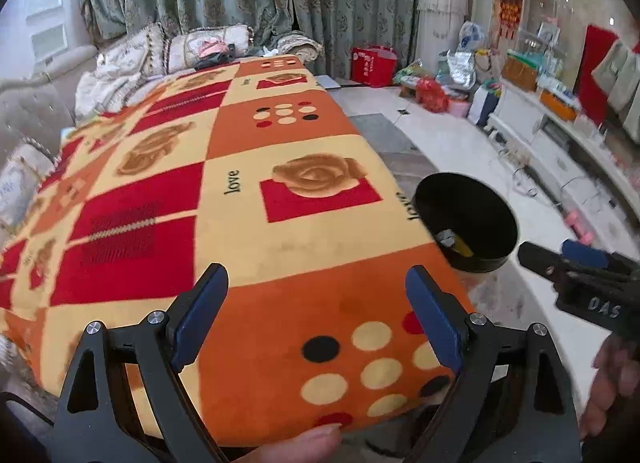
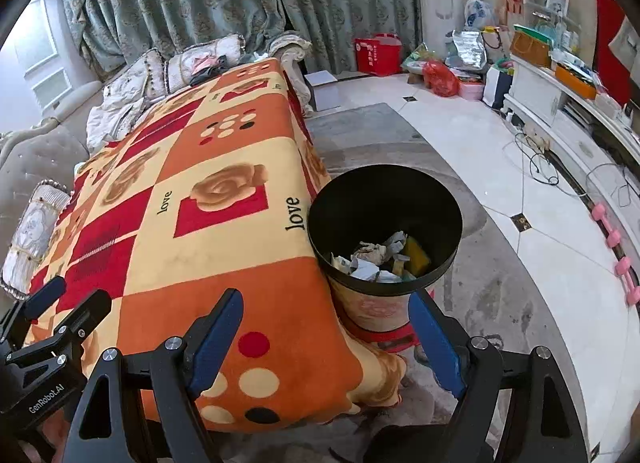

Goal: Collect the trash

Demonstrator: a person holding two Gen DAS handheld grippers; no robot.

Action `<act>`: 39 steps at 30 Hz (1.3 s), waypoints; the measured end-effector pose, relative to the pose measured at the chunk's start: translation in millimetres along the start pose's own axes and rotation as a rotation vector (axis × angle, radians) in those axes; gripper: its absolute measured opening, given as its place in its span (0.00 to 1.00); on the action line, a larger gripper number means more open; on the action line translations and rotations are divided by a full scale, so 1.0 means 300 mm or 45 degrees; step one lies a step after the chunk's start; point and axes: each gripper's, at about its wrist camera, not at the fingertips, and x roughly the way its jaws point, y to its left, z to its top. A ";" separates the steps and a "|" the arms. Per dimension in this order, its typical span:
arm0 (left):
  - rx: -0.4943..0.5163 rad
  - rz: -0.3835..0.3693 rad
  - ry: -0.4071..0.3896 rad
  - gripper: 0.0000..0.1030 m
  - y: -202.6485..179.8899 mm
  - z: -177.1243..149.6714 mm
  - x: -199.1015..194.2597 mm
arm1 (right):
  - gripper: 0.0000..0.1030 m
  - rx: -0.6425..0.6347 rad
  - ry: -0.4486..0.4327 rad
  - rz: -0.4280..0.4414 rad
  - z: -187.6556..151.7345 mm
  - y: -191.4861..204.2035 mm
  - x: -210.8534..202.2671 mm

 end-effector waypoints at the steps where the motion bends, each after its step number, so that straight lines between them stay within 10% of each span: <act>1: -0.013 -0.016 -0.005 0.88 0.003 0.000 -0.006 | 0.80 -0.006 -0.002 -0.003 0.000 0.002 -0.004; 39: -0.012 -0.054 -0.037 0.88 -0.022 -0.017 -0.015 | 0.80 0.031 -0.029 0.007 -0.009 -0.005 -0.017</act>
